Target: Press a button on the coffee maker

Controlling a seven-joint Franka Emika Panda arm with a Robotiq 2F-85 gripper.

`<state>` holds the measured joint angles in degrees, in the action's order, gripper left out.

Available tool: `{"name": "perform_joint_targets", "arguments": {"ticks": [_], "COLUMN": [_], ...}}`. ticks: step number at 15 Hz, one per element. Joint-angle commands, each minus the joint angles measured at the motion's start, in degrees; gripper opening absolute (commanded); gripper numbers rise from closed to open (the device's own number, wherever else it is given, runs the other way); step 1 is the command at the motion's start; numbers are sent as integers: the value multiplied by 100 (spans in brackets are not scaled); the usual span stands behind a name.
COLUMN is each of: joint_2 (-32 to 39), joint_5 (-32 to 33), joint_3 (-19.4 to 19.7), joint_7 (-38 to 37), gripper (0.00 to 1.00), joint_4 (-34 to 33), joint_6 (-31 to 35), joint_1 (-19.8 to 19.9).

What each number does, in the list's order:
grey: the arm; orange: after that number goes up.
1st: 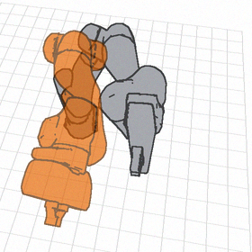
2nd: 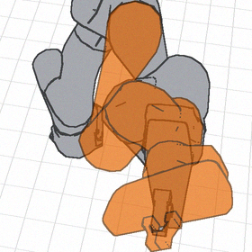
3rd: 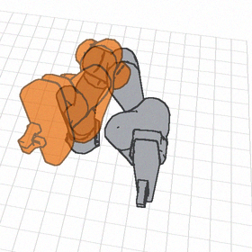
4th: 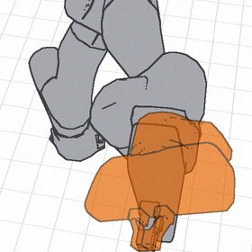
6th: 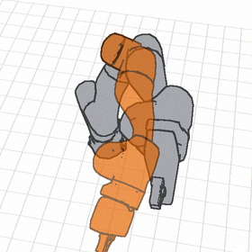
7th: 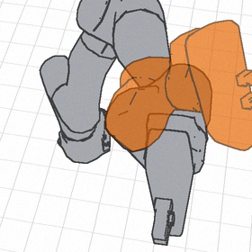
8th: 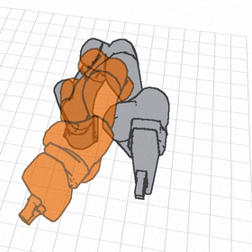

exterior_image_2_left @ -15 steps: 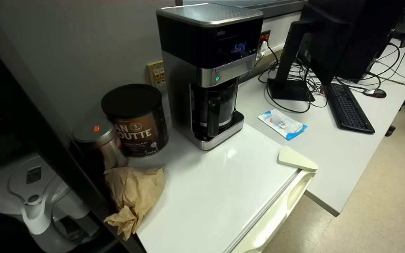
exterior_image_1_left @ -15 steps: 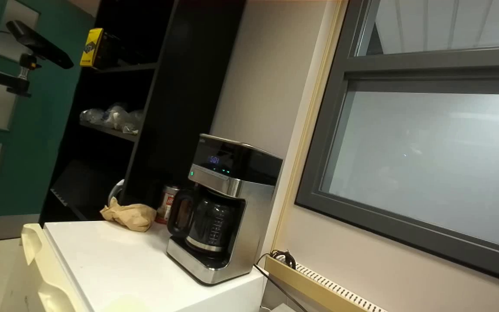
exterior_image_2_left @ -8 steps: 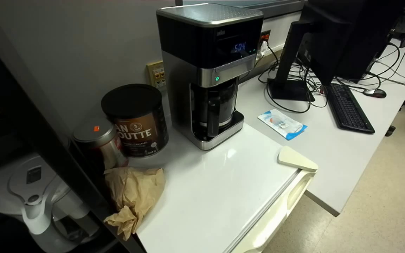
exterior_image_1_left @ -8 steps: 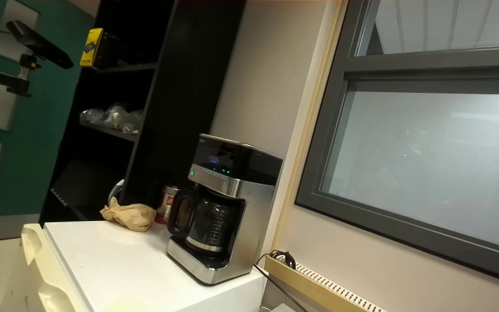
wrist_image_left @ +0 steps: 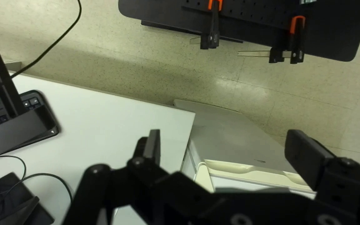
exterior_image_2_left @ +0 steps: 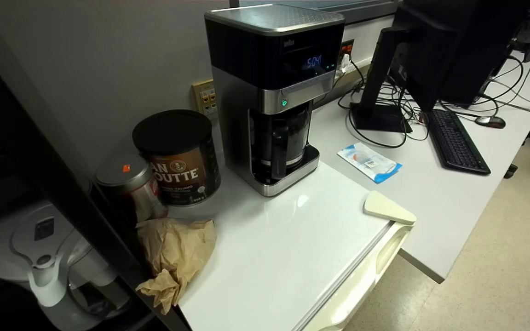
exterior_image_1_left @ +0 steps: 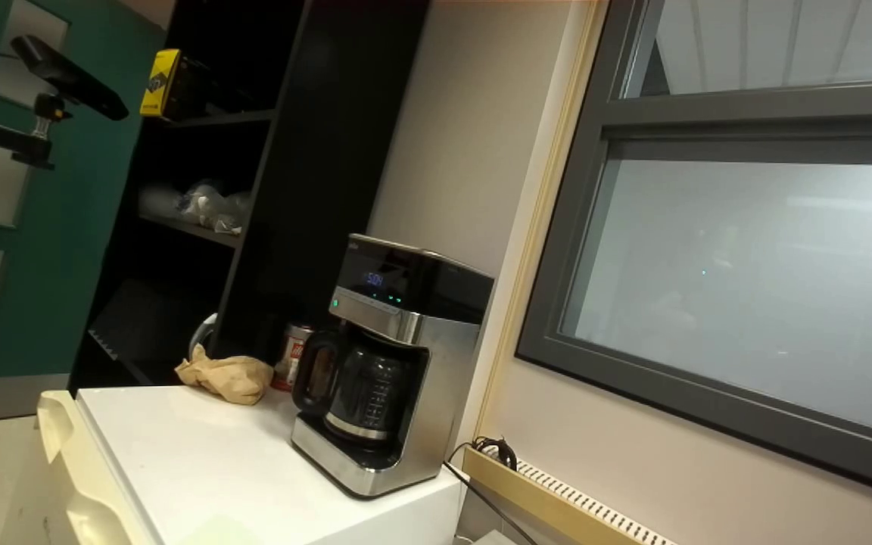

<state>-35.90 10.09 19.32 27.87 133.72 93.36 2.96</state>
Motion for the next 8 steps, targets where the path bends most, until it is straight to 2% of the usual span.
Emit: {"name": "perform_joint_targets", "arguments": {"ticks": [1, 8], "joint_2": [824, 2130], "joint_5": [219, 931], "joint_3": [-136, -594], "joint_7": [382, 961], "gripper": [100, 100], "joint_4": [-410, -864], "joint_6": [299, 1199], "joint_1": [-109, -90]}}
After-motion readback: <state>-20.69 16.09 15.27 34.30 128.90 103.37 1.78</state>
